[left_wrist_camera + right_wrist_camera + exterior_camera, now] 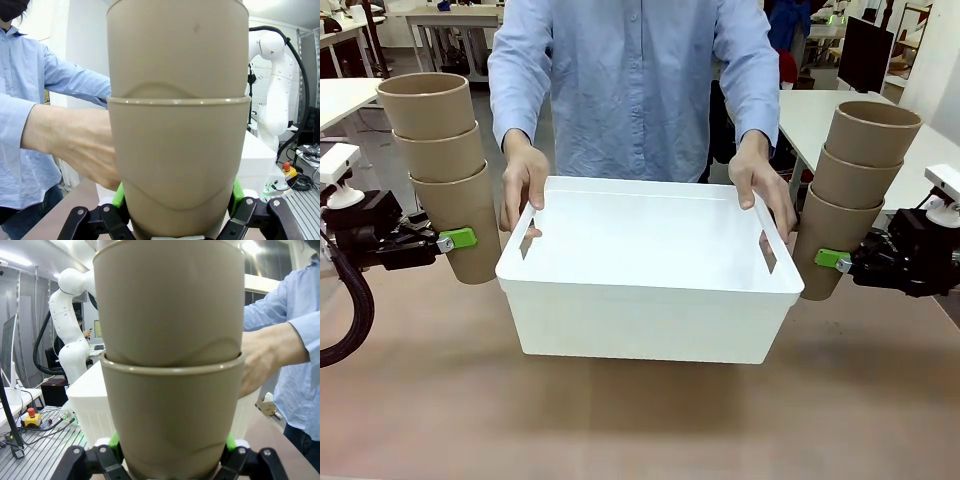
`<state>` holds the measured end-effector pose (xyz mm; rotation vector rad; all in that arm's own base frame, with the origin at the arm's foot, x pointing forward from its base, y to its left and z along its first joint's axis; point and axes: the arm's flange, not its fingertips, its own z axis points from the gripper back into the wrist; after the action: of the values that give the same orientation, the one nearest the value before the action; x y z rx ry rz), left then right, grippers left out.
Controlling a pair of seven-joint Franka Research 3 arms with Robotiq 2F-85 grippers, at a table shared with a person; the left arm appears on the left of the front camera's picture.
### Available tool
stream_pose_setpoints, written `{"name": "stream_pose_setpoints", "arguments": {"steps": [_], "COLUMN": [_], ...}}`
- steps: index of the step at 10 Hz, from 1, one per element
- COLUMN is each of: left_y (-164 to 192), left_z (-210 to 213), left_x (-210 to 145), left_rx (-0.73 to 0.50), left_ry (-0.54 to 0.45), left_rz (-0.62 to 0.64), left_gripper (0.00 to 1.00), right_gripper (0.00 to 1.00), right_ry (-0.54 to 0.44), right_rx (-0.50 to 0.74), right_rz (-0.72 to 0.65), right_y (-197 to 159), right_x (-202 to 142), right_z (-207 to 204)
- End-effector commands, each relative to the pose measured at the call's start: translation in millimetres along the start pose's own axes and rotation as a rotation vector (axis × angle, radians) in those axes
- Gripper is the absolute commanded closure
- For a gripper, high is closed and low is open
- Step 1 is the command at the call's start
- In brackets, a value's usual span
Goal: Stack the cups and store them in the basket.
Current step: Place the stack of Reusable plastic cups into the Pantry Basket.
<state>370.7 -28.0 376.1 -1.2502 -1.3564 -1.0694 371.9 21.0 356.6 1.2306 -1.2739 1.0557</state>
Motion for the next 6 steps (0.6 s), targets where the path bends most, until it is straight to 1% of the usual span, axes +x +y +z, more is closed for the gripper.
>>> {"name": "stream_pose_setpoints", "arguments": {"steps": [1,6], "left_y": [-0.8,-0.8], "left_z": [-0.8,-0.8], "left_x": [3.2,3.2], "left_rx": [-0.006,-0.006], "left_ry": [-0.006,-0.006], "left_rz": [-0.017,-0.017], "left_gripper": [0.14,0.14], "right_gripper": [0.15,0.15], "right_ry": [-0.002,-0.002], "right_rx": [0.0,0.0], "right_rz": [0.01,0.01], "right_y": [0.2,0.2], "right_x": [3.3,3.3], "right_z": [-0.3,-0.3]}}
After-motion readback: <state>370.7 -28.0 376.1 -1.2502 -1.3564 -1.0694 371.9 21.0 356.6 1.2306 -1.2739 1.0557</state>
